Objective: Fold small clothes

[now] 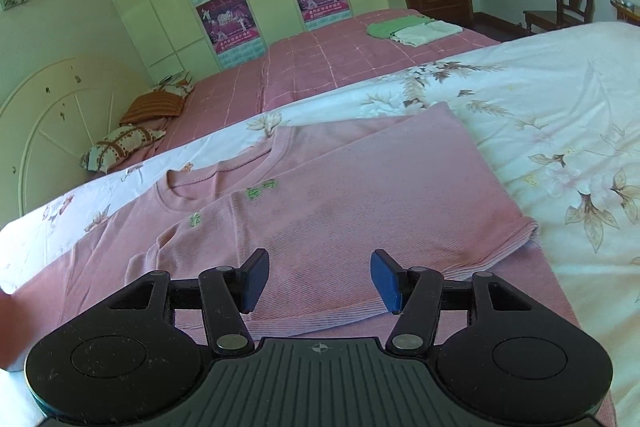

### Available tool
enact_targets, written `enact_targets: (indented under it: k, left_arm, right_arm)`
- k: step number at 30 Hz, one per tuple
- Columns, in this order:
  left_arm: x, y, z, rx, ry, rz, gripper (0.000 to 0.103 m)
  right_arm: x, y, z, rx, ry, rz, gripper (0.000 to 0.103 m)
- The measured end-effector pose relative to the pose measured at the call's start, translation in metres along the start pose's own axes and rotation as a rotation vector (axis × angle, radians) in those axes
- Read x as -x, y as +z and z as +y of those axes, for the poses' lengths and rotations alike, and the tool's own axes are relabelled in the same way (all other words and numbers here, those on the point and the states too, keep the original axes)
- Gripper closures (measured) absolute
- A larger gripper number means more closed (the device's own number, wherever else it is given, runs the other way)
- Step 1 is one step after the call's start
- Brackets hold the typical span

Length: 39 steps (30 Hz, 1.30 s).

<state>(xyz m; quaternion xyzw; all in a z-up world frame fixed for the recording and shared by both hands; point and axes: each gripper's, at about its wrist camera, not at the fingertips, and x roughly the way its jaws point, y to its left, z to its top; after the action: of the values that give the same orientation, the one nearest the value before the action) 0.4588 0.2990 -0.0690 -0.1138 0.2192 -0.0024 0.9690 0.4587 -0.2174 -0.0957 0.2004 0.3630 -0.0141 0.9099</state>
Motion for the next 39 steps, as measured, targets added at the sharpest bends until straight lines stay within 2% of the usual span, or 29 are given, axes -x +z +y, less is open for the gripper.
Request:
enact_targets:
  k: [5,8,13,16,17,19,20,21,23,27,29,33,36,39]
  left_arm:
    - [-0.037,-0.030,-0.114,-0.135,-0.119,0.114,0.095]
    - [-0.051,-0.052,-0.173,-0.207,-0.184,0.153,0.095]
    - [-0.071,-0.089,-0.249,-0.306,-0.265,0.204,0.095]
    - [-0.088,-0.111,-0.279,-0.337,-0.301,0.260,0.097]
    - [-0.094,-0.118,-0.289,-0.356,-0.315,0.290,0.095]
    - [-0.101,-0.135,-0.304,-0.399,-0.330,0.346,0.076]
    - [-0.095,-0.139,-0.307,-0.421,-0.331,0.337,0.064]
    - [-0.086,-0.141,-0.305,-0.434,-0.328,0.306,0.047]
    - [-0.068,-0.137,-0.295,-0.440,-0.298,0.238,0.030]
    - [-0.030,-0.116,-0.235,-0.405,-0.157,0.174,0.033]
    - [-0.017,-0.106,-0.195,-0.379,-0.067,0.176,0.039]
    - [-0.001,-0.100,-0.127,-0.358,0.081,0.195,0.039]
    - [-0.001,-0.102,-0.093,-0.329,0.122,0.237,0.045]
    - [-0.012,-0.102,-0.078,-0.305,0.104,0.281,0.055]
  right_arm:
    - [0.012,0.006,-0.028,-0.032,0.032,-0.010,0.046]
    - [0.019,0.009,-0.048,-0.065,0.046,-0.017,0.046]
    - [0.026,0.014,-0.080,-0.113,0.061,-0.016,0.046]
    - [0.029,0.017,-0.097,-0.135,0.071,-0.014,0.046]
    - [0.029,0.017,-0.102,-0.147,0.077,-0.012,0.046]
    - [0.029,0.018,-0.110,-0.175,0.114,-0.002,0.046]
    - [0.029,0.018,-0.112,-0.187,0.131,0.002,0.046]
    - [0.028,0.019,-0.112,-0.191,0.142,0.006,0.046]
    - [0.024,0.021,-0.107,-0.191,0.172,0.012,0.046]
    - [0.005,0.017,-0.086,-0.194,0.241,0.049,0.046]
    - [-0.004,0.013,-0.071,-0.190,0.273,0.074,0.046]
    - [-0.030,0.004,-0.043,-0.171,0.313,0.123,0.046]
    - [-0.045,0.000,-0.026,-0.153,0.306,0.154,0.046]
    - [-0.054,0.004,-0.012,-0.123,0.305,0.165,0.046]
